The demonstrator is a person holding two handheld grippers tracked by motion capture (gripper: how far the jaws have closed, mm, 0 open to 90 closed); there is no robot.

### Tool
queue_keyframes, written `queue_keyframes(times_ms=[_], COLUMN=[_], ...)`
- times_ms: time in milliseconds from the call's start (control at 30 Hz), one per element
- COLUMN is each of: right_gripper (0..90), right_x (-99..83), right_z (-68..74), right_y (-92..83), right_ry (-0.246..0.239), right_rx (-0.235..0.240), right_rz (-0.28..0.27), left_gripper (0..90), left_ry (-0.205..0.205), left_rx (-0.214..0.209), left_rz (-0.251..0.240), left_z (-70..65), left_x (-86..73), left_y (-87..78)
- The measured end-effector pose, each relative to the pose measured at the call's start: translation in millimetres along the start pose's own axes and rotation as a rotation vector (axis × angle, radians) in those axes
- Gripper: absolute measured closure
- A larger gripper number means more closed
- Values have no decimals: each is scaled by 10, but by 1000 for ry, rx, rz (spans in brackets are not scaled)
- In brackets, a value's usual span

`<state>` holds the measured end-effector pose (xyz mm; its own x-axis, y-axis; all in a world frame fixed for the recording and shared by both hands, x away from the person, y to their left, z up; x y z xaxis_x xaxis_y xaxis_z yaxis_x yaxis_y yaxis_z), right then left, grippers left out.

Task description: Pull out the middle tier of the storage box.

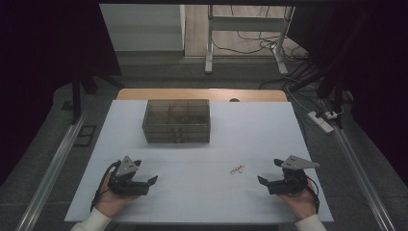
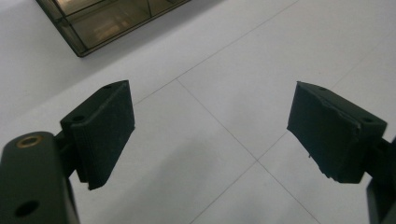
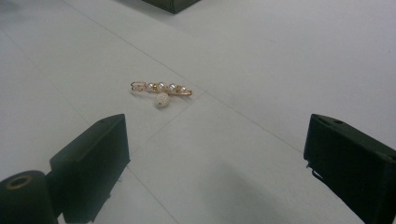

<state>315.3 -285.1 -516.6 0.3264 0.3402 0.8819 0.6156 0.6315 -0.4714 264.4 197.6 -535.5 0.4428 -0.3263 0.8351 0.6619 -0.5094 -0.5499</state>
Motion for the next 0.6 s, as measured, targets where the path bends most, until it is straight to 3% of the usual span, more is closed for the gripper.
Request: queue_keyframes(times_ms=[233,367,600], right_gripper=[67,67,67], right_x=[-5,32,39], right_z=[4,4,22], right_y=[7,-18,-6], right_ry=[-2,35,33], right_rx=[-2,-1,10], right_rz=[3,-42,-37], left_gripper=[143,143,143], left_ry=[3,15,28], left_rx=[5,11,15], left_rz=[-1,-5,-5], left_z=[6,3,-6], left_x=[2,6,20], left_y=[0,0,3])
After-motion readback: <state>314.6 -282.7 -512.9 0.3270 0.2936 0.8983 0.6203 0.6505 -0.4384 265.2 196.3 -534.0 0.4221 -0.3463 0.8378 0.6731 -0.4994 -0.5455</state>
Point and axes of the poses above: each handheld gripper's, and its own axes: y roughly forward along the jaws, x roughly out of its top, z roughly to its left, the point moved 3 cm from there along y, roughly forward along the jaws, and after that the axes turned 7 degrees about -z, right-handed, at the moved point
